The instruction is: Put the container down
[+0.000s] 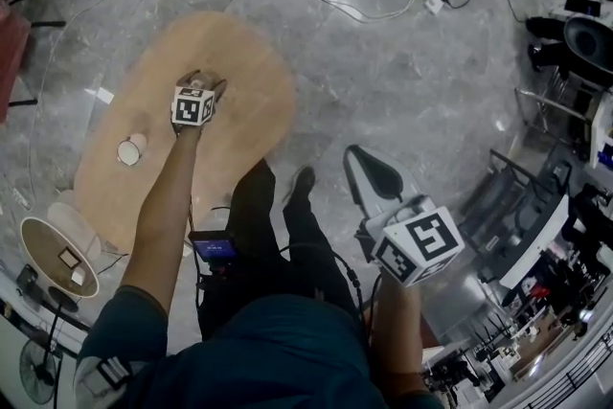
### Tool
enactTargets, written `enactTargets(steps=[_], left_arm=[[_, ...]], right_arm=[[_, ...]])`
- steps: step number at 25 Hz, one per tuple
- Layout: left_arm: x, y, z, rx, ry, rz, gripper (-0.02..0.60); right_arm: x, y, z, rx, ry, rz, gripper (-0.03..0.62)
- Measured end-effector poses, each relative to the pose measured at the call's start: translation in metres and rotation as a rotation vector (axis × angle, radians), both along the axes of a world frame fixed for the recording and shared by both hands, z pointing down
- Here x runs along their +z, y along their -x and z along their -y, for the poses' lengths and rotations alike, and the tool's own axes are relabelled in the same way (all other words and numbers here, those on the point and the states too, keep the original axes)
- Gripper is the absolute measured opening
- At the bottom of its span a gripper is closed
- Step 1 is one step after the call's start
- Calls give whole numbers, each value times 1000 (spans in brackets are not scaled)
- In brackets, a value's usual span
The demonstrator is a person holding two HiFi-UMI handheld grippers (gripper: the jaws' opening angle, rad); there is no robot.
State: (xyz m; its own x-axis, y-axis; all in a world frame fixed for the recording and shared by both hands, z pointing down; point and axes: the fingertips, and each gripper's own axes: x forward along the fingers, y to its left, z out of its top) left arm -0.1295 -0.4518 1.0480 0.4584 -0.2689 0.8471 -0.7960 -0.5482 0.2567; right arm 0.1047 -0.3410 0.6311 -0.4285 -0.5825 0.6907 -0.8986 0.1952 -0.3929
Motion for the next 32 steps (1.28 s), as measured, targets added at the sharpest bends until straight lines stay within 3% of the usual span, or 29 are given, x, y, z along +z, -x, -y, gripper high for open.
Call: enactTargets(steps=[8, 14, 23, 32], left_arm=[[6, -6, -5, 77, -28, 43, 344], [2, -14, -21, 168, -10, 24, 433], [-42, 3, -34, 108, -73, 37, 434], [-162, 27, -57, 16, -238, 19, 407]], right_arm=[[-3, 1, -3, -2, -5, 0, 12], [-9, 7, -12, -20, -23, 11, 12], [-34, 4, -39, -65, -85, 28, 12], [-112, 2, -68, -134, -228, 44, 12]])
